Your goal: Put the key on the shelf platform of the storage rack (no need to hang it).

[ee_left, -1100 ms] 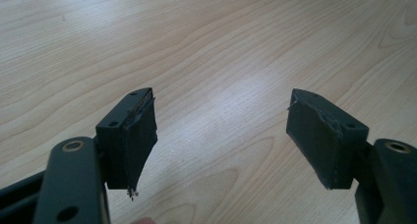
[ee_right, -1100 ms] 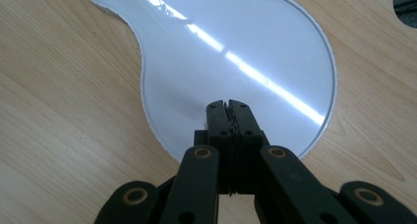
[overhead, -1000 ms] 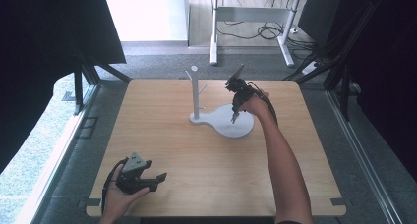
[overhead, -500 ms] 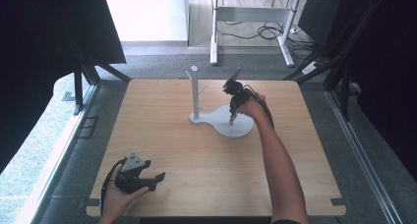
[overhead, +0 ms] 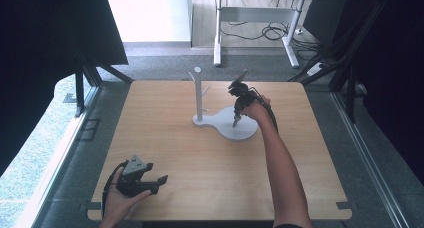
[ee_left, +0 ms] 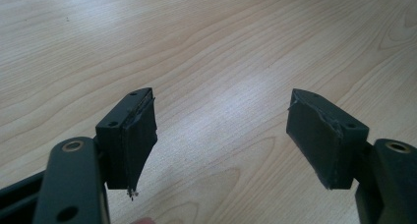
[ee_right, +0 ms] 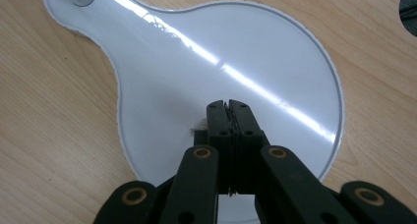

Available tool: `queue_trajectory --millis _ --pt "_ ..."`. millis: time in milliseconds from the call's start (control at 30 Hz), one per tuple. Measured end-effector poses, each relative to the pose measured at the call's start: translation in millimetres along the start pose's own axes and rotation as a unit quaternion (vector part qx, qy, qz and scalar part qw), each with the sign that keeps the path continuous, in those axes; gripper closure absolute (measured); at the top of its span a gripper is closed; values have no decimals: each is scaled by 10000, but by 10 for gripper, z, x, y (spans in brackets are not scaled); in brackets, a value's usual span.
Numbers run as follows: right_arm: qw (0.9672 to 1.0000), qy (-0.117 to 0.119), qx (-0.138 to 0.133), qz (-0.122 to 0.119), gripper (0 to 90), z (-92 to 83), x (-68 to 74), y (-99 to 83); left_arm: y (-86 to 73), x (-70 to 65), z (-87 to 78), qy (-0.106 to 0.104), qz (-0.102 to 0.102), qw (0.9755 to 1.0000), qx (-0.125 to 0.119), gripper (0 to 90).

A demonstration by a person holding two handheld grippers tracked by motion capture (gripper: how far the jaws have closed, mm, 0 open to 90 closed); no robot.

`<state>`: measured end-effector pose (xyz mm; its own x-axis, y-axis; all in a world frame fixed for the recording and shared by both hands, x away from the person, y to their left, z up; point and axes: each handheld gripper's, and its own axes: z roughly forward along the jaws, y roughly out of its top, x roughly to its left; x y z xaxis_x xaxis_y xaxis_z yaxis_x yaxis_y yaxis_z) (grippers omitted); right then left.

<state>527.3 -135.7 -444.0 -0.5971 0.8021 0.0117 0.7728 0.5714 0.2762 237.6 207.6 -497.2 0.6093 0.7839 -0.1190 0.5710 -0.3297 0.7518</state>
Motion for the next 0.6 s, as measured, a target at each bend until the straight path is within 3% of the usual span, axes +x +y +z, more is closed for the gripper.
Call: queue_trajectory --millis 333,500,600 --pt "9999 -46 134 90 886 194 -91 -77 -9 15 12 15 -13 10000 27 274" --pt "9999 -33 75 111 883 221 -100 -93 -13 6 29 8 5 10000 55 273" --pt "9999 -87 74 52 782 229 -88 -103 -12 4 25 6 9 10000 43 273"
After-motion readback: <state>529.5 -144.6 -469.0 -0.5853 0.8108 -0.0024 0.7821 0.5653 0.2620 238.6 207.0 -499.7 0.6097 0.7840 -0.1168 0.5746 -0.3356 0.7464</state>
